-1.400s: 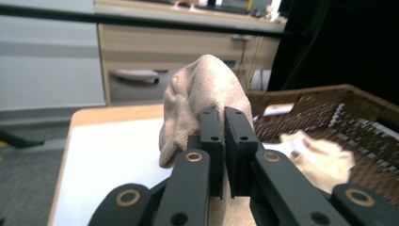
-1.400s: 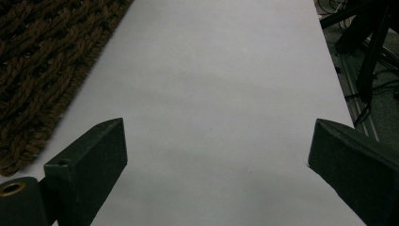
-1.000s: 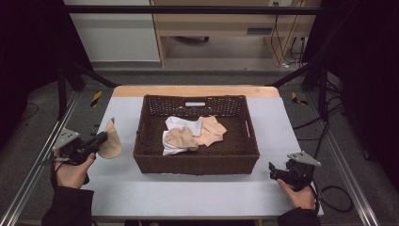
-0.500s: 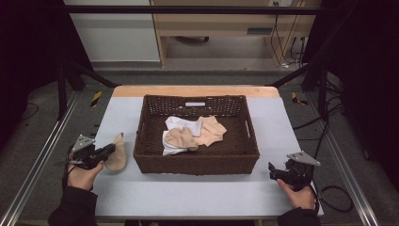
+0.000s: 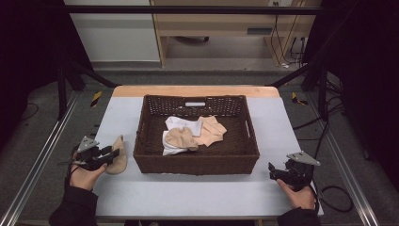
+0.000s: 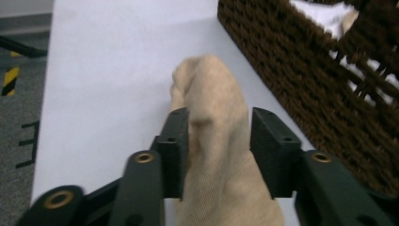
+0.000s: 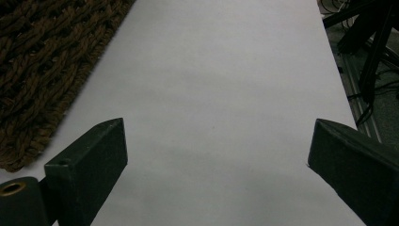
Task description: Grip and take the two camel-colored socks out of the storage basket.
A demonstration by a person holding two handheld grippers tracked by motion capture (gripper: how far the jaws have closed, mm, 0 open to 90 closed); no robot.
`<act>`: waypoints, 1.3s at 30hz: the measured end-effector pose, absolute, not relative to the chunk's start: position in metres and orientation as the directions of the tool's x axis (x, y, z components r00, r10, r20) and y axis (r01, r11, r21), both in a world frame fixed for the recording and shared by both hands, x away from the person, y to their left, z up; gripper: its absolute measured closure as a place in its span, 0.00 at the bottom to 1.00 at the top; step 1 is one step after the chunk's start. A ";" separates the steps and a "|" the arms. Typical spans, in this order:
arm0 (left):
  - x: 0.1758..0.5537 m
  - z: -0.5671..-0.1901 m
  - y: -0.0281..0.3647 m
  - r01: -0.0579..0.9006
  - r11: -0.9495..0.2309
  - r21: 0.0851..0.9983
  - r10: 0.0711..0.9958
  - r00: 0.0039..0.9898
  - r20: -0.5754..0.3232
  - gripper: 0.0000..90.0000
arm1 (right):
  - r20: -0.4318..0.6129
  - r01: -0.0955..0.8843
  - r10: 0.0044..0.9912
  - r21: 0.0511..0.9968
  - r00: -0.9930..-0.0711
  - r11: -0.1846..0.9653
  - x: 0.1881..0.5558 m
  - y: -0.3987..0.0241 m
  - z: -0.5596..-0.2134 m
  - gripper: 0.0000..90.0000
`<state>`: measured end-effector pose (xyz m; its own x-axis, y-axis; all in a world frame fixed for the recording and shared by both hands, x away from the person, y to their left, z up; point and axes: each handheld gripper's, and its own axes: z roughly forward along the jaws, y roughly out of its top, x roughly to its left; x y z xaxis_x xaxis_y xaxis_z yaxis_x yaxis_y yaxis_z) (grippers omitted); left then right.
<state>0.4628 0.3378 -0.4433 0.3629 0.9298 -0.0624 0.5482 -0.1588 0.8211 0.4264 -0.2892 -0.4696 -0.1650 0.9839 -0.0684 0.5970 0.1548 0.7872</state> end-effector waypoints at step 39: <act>0.460 -0.331 0.255 0.225 -0.102 0.969 0.868 0.497 -0.024 0.46 | -0.057 0.587 0.987 0.798 -0.151 0.136 0.426 -0.291 -0.469 0.05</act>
<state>0.4600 0.2546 -0.3312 0.4969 0.8675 -0.0237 0.2251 -0.1025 0.9689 0.4263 -0.2915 -0.4687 -0.1505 0.9870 -0.0571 0.5871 0.1357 0.7981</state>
